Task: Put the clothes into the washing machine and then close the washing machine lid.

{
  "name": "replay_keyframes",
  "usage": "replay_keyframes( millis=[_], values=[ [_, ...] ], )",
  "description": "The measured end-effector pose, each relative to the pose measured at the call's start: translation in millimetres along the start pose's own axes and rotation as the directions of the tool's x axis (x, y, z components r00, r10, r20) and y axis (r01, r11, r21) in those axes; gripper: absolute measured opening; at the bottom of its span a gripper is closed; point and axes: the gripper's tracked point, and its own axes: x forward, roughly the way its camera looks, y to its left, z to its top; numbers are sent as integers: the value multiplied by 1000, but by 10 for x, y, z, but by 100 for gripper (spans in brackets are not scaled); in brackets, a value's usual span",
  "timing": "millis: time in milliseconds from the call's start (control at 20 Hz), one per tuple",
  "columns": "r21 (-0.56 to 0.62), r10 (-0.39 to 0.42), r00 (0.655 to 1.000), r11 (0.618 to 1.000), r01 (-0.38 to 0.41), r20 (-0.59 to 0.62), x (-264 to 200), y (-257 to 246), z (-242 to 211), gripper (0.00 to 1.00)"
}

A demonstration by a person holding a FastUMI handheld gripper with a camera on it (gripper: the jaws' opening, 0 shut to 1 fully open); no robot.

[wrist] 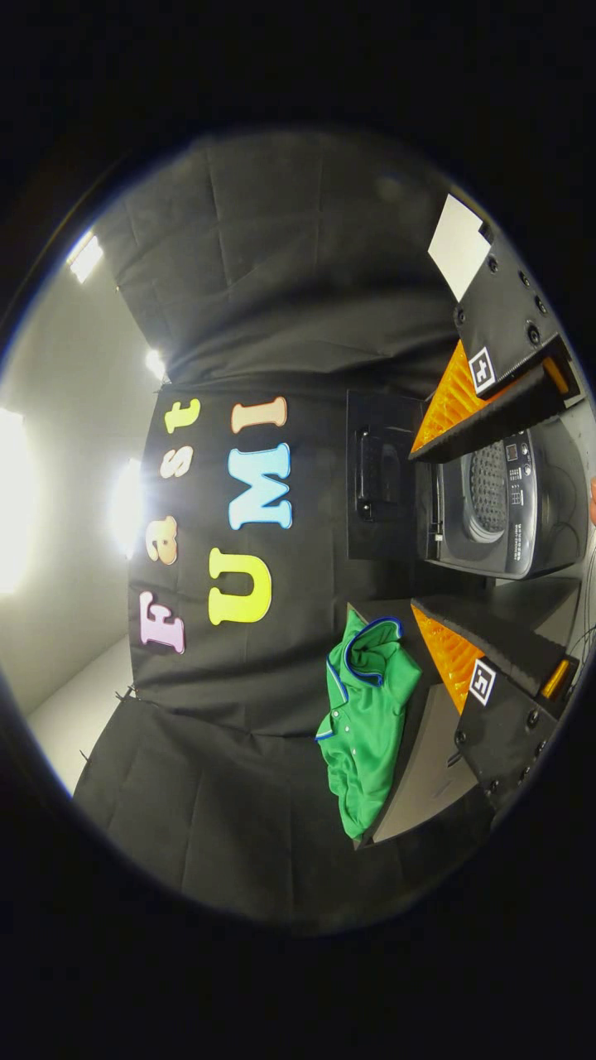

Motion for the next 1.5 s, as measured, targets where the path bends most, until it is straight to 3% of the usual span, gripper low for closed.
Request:
replay_keyframes(
  millis=[450,700,950,1250,1500],
  values=[
    [28,123,992,992,-123,17,289,496,561,100],
    [93,194,981,977,-194,4,665,972,1001,100],
    [54,268,963,963,-265,-42,1022,1551,1297,98],
    [66,373,909,928,-367,-185,1296,2421,1238,98],
    [65,390,866,919,-390,-312,1494,2921,929,98]
  ],
)
